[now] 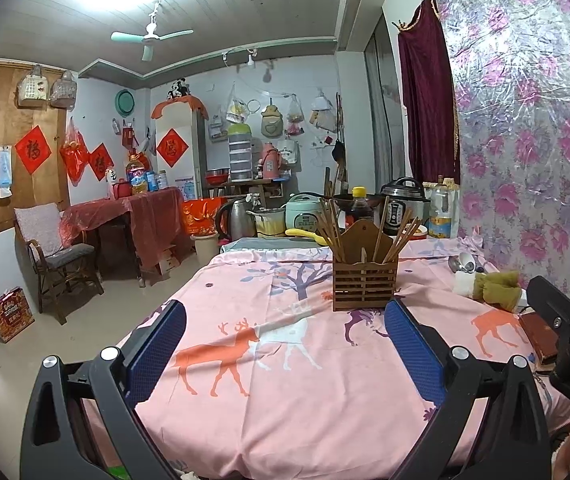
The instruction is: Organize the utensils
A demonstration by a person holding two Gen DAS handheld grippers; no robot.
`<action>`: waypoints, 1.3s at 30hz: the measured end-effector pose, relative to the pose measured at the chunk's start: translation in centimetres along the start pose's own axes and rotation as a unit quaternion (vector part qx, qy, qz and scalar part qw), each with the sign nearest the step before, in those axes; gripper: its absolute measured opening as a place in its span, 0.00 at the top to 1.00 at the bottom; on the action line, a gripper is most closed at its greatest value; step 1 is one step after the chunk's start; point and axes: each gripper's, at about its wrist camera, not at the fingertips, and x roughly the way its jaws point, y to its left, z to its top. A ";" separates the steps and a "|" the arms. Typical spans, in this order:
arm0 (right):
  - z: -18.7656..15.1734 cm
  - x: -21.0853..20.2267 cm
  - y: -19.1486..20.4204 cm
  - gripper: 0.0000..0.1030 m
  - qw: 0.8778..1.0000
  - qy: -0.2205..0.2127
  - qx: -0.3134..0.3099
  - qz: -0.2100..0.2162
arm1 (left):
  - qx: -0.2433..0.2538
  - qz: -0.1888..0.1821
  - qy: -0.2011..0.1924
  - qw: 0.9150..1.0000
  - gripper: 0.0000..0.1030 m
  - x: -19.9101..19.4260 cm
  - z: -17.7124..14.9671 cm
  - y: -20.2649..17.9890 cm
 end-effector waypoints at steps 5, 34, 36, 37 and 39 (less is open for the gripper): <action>0.0 0.0 0.0 0.06 1.000 0.001 -0.001 0.001 | 0.003 -0.001 -0.001 1.000 0.05 0.0 -0.1 -0.3; 0.1 -0.2 0.4 0.06 1.000 0.000 -0.001 0.004 | -0.002 -0.006 0.004 1.000 0.05 0.0 0.0 -0.2; 0.1 -0.2 0.4 0.06 1.000 0.000 -0.001 0.004 | -0.002 -0.006 0.005 1.000 0.05 0.0 0.0 -0.2; 0.1 -0.2 0.4 0.06 1.000 0.000 -0.001 0.003 | -0.002 -0.006 0.005 1.000 0.05 0.0 0.0 -0.3; 0.1 -0.2 0.4 0.06 1.000 0.000 0.000 0.004 | -0.002 -0.006 0.005 1.000 0.05 0.1 0.0 -0.2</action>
